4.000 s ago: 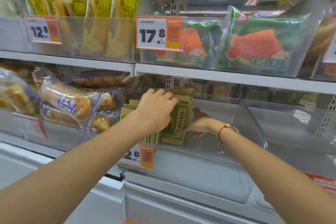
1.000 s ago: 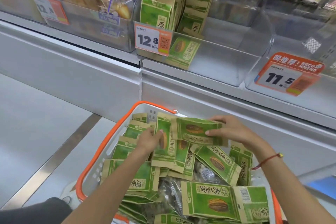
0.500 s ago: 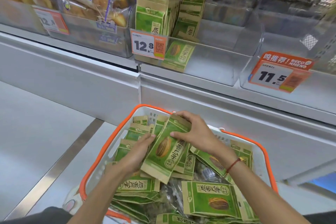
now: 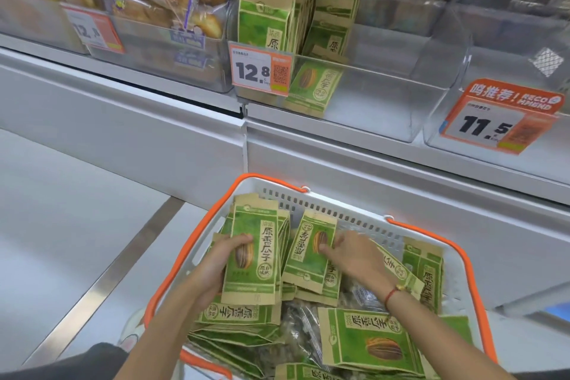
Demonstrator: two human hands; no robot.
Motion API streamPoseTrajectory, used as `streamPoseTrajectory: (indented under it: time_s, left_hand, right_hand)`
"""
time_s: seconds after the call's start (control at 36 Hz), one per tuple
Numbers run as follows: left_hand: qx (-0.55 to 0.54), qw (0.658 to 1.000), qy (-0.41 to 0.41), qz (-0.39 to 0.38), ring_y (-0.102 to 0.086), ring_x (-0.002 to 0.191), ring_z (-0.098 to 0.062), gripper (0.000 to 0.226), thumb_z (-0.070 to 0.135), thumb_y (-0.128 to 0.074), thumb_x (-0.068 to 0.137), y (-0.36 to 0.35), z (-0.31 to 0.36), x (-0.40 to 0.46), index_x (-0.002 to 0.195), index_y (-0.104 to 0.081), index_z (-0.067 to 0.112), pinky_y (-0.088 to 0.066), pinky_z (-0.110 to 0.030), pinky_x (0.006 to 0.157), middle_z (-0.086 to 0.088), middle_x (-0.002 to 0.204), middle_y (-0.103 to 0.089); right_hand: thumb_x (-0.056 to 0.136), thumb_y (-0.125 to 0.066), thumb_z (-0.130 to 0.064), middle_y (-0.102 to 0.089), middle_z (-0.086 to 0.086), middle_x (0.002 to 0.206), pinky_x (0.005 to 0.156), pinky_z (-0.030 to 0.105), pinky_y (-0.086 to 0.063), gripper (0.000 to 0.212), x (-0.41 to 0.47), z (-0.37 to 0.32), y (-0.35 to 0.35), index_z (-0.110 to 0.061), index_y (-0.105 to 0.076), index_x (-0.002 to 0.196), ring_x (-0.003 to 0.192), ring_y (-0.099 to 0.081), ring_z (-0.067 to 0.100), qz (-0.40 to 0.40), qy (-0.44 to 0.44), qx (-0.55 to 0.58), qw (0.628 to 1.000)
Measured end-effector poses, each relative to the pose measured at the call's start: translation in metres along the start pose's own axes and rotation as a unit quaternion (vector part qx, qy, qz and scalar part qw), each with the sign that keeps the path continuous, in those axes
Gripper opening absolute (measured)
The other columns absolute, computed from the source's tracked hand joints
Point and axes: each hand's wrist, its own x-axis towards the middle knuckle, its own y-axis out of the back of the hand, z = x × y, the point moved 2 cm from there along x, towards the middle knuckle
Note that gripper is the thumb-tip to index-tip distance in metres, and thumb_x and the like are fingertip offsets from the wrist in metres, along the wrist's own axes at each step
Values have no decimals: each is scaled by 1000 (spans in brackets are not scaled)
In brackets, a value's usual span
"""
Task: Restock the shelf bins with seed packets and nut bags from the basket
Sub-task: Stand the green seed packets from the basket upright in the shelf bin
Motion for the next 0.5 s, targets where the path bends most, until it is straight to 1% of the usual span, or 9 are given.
streamPoseTrajectory:
  time_s: [0.03,0.08,0.14,0.19,0.25,0.31,0.39,0.44,0.5]
  left_hand:
    - [-18,1000,4,8,-66,96,-36,34,28,-52,93,1,-2,1,119,-58,7,-52,-47,90,-18,106,-70]
    - [-38,999,9,23,-67,93,-34,31,28,-49,94,0,-4,2,116,-60,8,-52,-45,88,-18,106,-70]
    - [-33,999,14,34,-67,94,-34,32,29,-49,94,-1,-5,4,115,-62,8,-52,-44,89,-17,105,-71]
    - [-29,999,15,42,-68,91,-32,31,29,-48,95,-1,-7,5,113,-63,8,-53,-41,85,-16,103,-71]
    - [-25,998,13,53,-69,84,-30,31,29,-47,95,0,-8,7,112,-63,8,-54,-40,82,-16,99,-72]
    - [-23,998,9,62,-69,81,-29,33,31,-46,96,1,-8,7,112,-63,8,-53,-42,83,-16,98,-72]
    - [-45,997,-11,68,-68,82,-31,32,29,-45,96,3,-3,7,112,-63,9,-52,-46,86,-17,100,-72]
    - [-59,995,-25,73,-68,77,-30,29,28,-44,96,4,1,7,107,-64,11,-53,-43,81,-15,97,-72]
    - [-70,994,-35,72,-68,75,-28,29,28,-44,95,4,3,5,107,-65,12,-53,-40,78,-14,95,-73]
  right_hand:
    - [90,-53,-53,-44,-3,57,47,16,-42,36,-2,2,-11,-18,-52,84,47,-40,9,-16,-7,-26,1000]
    - [85,-53,-60,-49,-2,69,45,14,-37,45,-7,0,-27,-16,-49,97,55,-43,10,-2,1,-65,998]
    - [84,-57,-57,-46,-2,73,49,14,-36,43,-11,-7,-31,-15,-51,93,62,-44,13,12,14,-51,999]
    - [83,-64,-49,-45,-4,78,62,16,-40,37,-12,-13,-32,-15,-50,80,73,-46,16,27,33,-5,999]
    - [82,-68,-40,-43,-7,90,75,17,-35,32,-14,-20,-31,-16,-47,81,88,-42,14,33,43,21,998]
    - [84,-69,-30,-39,-7,90,71,15,-33,31,-15,-27,-32,-17,-42,91,86,-41,12,9,32,70,997]
    - [87,-66,-15,-44,-5,79,51,16,-40,30,-16,-32,-27,-16,-39,99,63,-44,8,-45,14,152,987]
    - [87,-64,-8,-55,0,89,55,19,-53,33,-12,-32,-15,-16,-39,106,63,-58,10,-63,9,198,978]
    - [85,-65,-5,-59,1,105,63,33,-59,44,-6,-31,5,-18,-37,116,74,-69,18,-67,12,219,973]
